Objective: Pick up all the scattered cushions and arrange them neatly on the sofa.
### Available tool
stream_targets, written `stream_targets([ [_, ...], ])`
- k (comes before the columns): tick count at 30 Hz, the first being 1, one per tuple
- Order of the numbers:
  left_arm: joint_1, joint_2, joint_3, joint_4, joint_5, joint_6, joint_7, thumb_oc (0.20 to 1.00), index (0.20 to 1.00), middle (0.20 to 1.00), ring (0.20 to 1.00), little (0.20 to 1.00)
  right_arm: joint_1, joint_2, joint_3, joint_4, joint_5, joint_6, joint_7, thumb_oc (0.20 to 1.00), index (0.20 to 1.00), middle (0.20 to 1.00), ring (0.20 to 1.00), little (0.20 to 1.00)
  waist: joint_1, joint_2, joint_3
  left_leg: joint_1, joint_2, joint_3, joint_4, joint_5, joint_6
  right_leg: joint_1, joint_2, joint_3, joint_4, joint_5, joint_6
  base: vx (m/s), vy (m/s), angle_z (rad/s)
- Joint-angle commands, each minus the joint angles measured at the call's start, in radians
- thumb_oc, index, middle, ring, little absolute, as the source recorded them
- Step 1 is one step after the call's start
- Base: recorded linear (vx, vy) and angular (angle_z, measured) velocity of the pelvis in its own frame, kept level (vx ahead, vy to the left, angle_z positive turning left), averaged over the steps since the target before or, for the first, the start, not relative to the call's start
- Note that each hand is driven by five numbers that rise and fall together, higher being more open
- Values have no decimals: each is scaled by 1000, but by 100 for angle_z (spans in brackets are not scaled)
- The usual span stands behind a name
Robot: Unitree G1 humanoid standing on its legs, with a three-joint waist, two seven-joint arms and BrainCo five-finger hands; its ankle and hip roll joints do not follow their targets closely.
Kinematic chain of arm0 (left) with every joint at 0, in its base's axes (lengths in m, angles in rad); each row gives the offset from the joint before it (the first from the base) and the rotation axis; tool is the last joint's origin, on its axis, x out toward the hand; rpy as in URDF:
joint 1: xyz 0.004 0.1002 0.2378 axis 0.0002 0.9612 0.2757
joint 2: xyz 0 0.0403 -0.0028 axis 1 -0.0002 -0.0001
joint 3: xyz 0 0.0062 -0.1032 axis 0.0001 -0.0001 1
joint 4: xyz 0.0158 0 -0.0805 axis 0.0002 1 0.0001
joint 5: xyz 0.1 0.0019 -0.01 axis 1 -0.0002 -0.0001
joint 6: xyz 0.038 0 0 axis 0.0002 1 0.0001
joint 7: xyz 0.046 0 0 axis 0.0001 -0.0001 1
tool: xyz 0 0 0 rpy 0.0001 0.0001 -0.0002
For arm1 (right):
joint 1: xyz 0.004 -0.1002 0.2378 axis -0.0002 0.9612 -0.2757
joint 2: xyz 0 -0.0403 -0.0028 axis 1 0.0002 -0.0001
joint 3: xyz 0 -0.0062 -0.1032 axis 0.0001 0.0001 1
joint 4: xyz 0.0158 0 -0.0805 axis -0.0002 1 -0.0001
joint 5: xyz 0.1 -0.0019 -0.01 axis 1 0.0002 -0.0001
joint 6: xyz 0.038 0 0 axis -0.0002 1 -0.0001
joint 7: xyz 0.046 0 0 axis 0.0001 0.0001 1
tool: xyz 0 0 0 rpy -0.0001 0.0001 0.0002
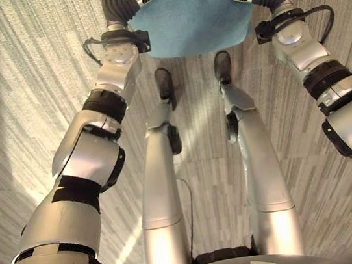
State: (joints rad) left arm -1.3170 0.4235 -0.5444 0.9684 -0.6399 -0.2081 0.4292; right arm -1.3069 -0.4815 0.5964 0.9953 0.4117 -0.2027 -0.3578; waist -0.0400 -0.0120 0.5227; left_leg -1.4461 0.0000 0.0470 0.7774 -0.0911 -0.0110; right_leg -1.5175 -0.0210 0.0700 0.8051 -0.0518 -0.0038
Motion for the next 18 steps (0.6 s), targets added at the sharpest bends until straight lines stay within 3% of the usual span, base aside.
stream_targets([
  [1, 50, -95, -2, -98, -7, -96, -25, 200, 200, 200, 200, 200, 35, 114, 35, -140, 31, -91, 57, 200, 200, 200, 200, 200, -13, 45, -135, -64, -7, -61, 36, -9, -24, -17, 8, 2, 34, -27, 79, 25, -43, 1],
  [8, 143, -101, 44, -242, -34, -124, -34, 200, 200, 200, 200, 200, 139, 83, -69, -280, 39, -118, 57, 200, 200, 200, 200, 200, -24, 33, -186, -5, -4, -66, 1, -15, -23, 39, 13, -10, 9, -40, 71, 8, -13, 1],
  [13, 269, -134, 78, -342, -10, -126, -38, 200, 200, 200, 200, 200, 278, 70, -139, -373, 19, -124, 65, 200, 200, 200, 200, 200, -29, 33, -218, 125, 3, -70, -103, -6, -24, 160, 11, -13, -70, -43, 69, 1, -5, -1],
  [16, 370, -165, 97, -386, 7, -121, -51, 200, 200, 200, 200, 200, 376, 80, -174, -432, -31, -121, 67, 200, 200, 200, 200, 200, -31, 32, -223, 271, 6, -69, -185, 2, -29, 296, 0, -13, -138, -42, 69, -46, -18, 3],
  [17, 448, -174, 100, -423, 39, -114, -64, 200, 200, 200, 200, 200, 460, 90, -186, -469, -70, -115, 71, 200, 200, 200, 200, 200, -29, 27, -223, 385, 8, -69, -274, 51, -33, 402, -9, -17, -218, -1, 70, -99, -48, 0],
  [18, 505, -175, 94, -456, 60, -110, -80, 200, 200, 200, 200, 200, 522, 101, -191, -490, -78, -111, 82, 200, 200, 200, 200, 200, -26, 21, -227, 480, 3, -71, -333, 64, -38, 497, -11, -18, -273, 3, 71, -83, -40, 2],
])
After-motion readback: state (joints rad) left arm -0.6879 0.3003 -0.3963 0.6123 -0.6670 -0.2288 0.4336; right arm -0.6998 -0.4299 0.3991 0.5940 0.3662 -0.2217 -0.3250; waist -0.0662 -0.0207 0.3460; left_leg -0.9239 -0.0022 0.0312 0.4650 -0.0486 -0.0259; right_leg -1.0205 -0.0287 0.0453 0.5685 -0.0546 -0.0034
